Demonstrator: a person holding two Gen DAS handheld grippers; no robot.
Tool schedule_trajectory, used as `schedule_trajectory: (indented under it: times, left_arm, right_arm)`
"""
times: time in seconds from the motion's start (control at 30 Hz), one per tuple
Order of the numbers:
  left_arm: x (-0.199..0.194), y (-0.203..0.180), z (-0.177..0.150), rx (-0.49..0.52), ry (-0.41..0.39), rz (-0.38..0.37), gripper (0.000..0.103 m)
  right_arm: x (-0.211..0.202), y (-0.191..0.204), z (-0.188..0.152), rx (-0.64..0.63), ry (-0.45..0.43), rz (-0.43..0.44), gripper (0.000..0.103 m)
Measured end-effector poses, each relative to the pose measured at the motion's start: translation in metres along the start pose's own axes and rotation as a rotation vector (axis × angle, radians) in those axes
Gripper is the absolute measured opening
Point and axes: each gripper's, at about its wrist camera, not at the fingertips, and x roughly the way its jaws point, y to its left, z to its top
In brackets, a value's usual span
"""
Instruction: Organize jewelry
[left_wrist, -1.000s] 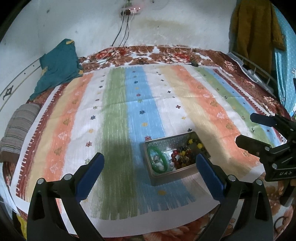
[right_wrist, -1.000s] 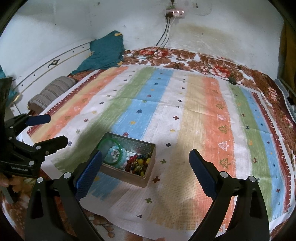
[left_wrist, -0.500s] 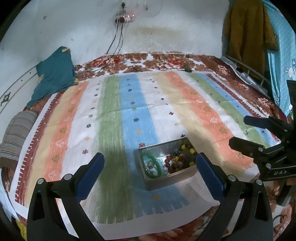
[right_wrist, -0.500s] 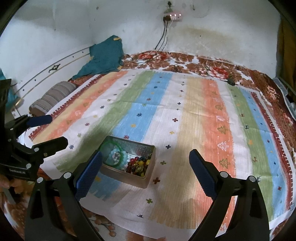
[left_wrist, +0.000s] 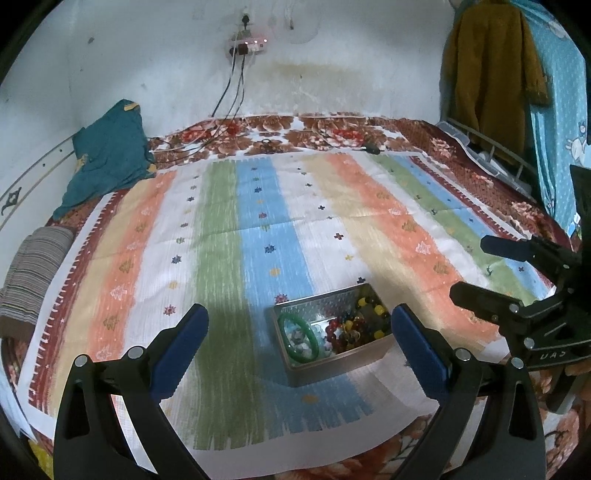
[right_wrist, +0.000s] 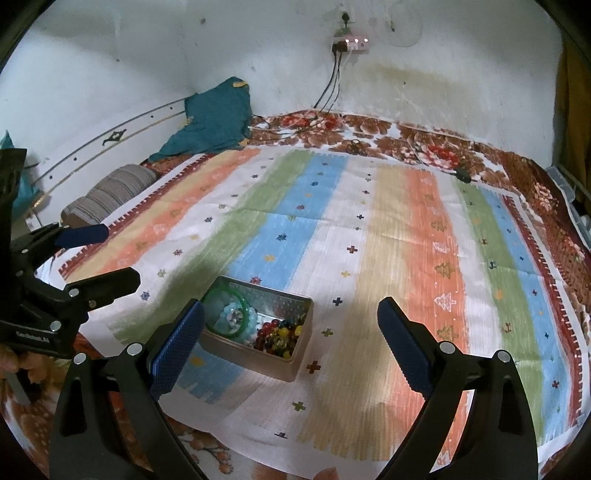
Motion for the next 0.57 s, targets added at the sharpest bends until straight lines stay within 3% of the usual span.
schedule_trajectory:
  times: [0.57]
  left_arm:
    - [-0.0036, -0.0003, 0.0025, -0.009, -0.02, -0.007, 0.097]
  right_arm:
    - [-0.0085, 0.0013, -0.0004, -0.01, -0.041, 0.006, 0.097]
